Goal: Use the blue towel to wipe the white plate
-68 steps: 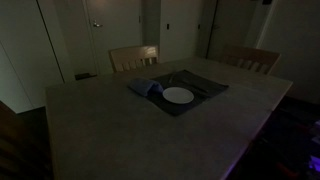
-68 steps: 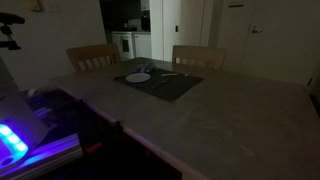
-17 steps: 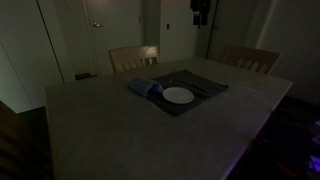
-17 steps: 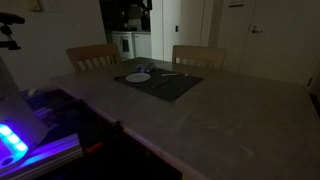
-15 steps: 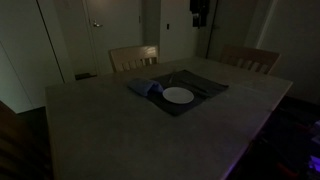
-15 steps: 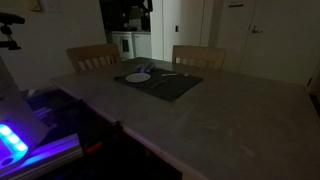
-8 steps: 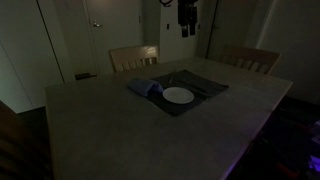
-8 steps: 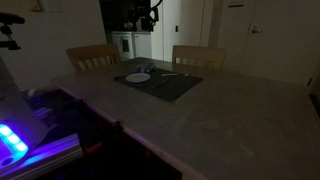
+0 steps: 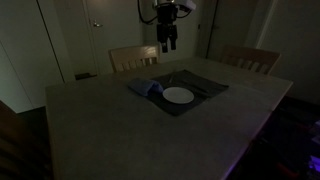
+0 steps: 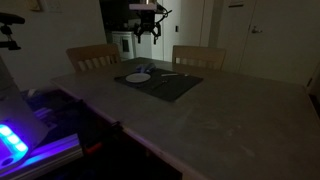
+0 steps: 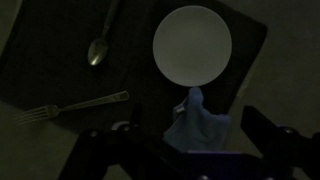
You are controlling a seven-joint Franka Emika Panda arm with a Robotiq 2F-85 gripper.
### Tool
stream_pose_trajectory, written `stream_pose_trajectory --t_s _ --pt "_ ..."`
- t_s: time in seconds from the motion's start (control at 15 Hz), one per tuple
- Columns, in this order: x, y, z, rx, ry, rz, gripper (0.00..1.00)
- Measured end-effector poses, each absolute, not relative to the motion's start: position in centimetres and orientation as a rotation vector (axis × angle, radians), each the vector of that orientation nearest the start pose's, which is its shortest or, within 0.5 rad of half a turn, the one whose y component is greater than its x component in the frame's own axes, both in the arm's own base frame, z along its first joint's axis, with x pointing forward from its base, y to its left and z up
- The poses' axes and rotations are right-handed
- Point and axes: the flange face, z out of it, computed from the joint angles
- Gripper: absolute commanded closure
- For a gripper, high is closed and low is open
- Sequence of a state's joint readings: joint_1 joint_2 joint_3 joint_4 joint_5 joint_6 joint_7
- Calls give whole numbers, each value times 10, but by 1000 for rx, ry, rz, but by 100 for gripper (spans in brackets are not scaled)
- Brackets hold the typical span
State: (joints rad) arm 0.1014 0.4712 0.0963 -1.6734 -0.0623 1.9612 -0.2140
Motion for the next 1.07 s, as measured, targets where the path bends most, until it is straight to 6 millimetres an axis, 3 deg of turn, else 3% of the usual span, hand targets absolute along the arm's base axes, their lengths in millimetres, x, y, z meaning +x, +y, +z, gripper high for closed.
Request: stream_pose_trajectory --t_s 0.53,1.07 --pt "666 138 259 -2991 -582 244 0" --pt "665 141 250 -2993 -564 268 0"
